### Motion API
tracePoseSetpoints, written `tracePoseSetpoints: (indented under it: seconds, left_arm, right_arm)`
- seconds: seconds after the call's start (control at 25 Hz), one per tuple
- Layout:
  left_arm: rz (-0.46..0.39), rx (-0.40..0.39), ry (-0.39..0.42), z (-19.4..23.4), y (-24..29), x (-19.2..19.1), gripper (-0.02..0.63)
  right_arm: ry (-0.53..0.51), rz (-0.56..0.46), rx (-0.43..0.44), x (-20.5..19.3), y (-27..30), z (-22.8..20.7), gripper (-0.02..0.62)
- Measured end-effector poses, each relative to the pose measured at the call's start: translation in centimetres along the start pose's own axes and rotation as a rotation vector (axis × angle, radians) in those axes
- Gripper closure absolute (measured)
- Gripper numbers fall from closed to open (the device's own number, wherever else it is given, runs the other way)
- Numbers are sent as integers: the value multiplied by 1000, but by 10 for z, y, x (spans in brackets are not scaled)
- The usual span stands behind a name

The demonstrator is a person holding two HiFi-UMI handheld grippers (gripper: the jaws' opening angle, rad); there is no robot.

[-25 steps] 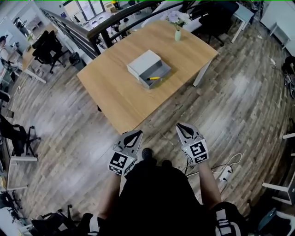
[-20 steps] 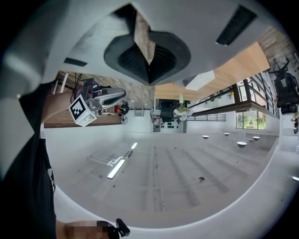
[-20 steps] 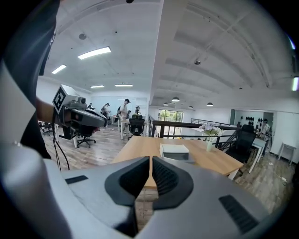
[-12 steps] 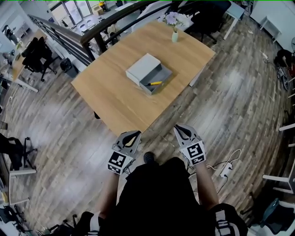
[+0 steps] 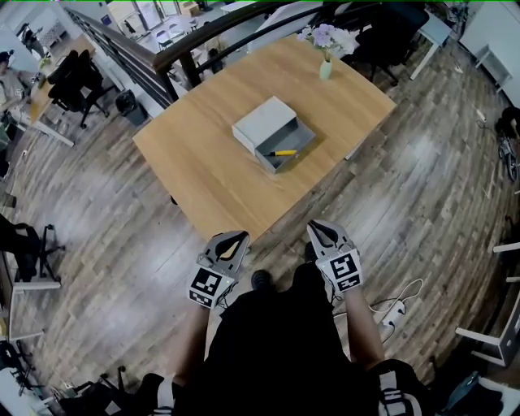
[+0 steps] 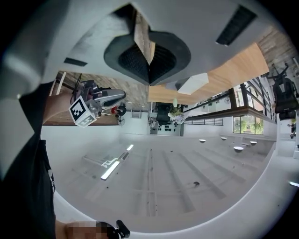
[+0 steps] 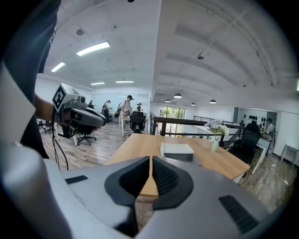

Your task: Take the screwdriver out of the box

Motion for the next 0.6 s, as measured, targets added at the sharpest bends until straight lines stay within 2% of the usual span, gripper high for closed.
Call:
tracePoseSetpoints:
  seconds: [0.28, 0.48, 0.6]
  left_arm:
    - [12, 79, -30, -12, 43, 17, 583]
    - [23, 140, -12, -31, 90, 29, 583]
    - [28, 211, -30, -46, 118, 27, 583]
  right_arm:
    - [-14, -12, 100, 7, 14, -52, 560]
    - [-31, -9, 172, -8, 20, -114, 560]
    - [-49, -23, 218, -22, 21, -153, 560]
Point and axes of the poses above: the fingertips, and each gripper's own axes: y forward along the fingers, z to its left, x out of its top, the point moved 7 cm from there along -y, backward along the fingers, and after that the axes turned 5 degrees about -z, right-handed, at the moved point
